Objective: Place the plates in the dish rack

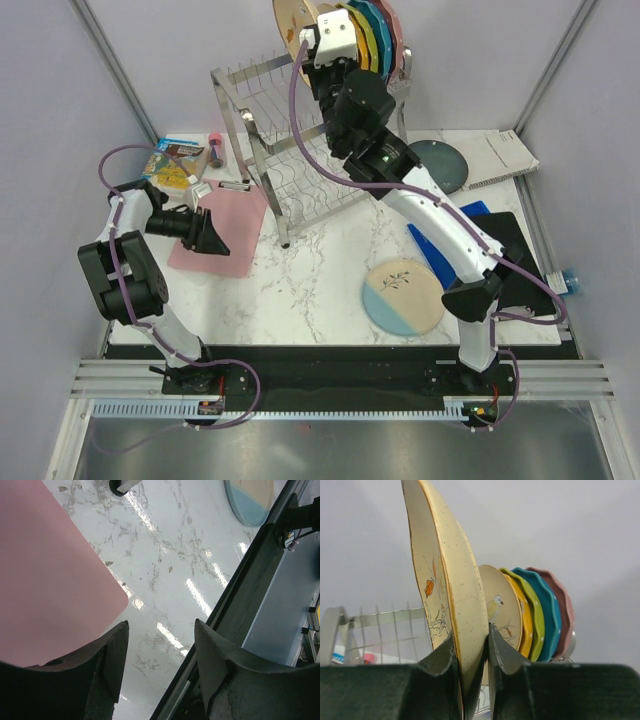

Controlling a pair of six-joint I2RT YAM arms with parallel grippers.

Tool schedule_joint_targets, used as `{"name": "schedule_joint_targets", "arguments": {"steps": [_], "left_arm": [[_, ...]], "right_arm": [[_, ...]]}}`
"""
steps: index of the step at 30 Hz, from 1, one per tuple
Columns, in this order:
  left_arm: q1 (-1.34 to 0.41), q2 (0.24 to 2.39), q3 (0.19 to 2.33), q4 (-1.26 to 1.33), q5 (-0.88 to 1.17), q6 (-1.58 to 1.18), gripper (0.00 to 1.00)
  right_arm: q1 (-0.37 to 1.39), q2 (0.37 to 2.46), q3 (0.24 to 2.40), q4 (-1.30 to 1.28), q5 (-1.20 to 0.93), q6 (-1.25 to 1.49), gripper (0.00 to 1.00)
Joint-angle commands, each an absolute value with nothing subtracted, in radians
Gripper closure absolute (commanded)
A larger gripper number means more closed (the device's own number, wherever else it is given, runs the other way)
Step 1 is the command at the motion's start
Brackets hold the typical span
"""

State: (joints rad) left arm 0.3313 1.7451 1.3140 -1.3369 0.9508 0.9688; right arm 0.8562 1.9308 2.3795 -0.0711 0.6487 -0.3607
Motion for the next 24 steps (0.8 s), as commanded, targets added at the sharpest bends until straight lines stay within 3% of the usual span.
{"name": "schedule_joint_targets", "arguments": {"steps": [1,24], "left_arm": [[0.311,1.755,1.335,-1.350,0.979,0.913,0.39],[0.258,1.767,1.285,-1.287,1.071,0.842,0.40]], "right_arm": [[0.885,1.882,2.411,0.333,0.802,-0.457,1.00],[0.767,1.953,2.404,0.075,0.696,-0.331,1.00]]}}
